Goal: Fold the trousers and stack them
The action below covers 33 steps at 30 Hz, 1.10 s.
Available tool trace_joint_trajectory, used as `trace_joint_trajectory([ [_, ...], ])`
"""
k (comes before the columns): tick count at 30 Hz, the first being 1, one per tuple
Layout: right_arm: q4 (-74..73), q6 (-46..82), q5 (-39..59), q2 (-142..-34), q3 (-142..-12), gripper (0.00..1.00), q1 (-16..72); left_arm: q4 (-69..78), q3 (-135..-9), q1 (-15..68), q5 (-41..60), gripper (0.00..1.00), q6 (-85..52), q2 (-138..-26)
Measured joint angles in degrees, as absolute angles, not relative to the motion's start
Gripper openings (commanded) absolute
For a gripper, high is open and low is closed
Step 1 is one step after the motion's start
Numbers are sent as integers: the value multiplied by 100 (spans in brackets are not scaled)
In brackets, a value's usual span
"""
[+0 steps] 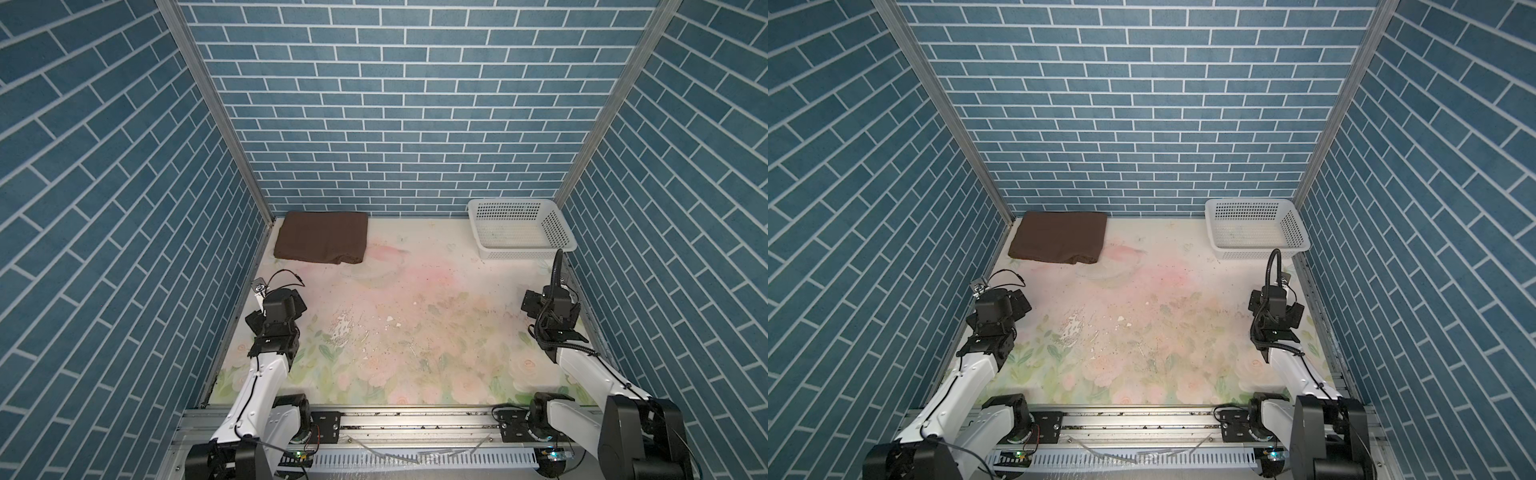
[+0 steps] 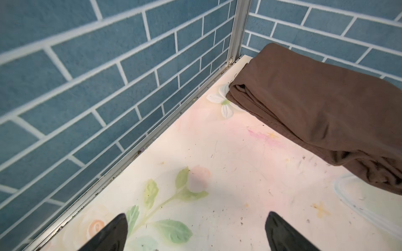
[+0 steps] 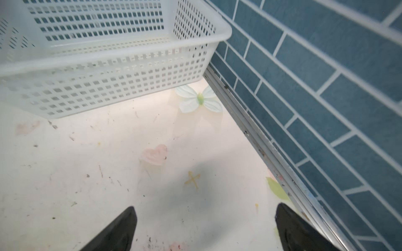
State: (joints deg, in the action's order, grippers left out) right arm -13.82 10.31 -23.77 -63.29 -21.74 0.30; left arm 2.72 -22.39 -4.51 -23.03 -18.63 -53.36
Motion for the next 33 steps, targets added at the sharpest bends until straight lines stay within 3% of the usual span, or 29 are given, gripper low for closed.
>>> trace_joint_trajectory([
  [5, -1839, 1160, -2368, -6681, -2137, 99, -110, 1175, -1730, -447, -2292, 99, -1806, -5970],
  [14, -3148, 1306, -1951, -7682, -2147, 99, -379, 3046, -2080, -445, -1732, 99, -1229, -7682],
  [19, -3990, 1262, -1752, -8125, -2088, 99, -427, 4154, -1859, -440, -1485, 99, -961, -7867],
  [25, -5693, 950, -744, -8774, -1490, 99, -458, 6423, -860, -419, -908, 99, -642, -8833],
  [29, -5352, 591, 342, -8866, -1800, 99, -484, 6390, -1009, -401, -543, 99, -458, -8897],
  [33, -5225, 519, 711, -8860, -2073, 99, -506, 5717, -1984, -233, -169, 99, -143, -8803],
])
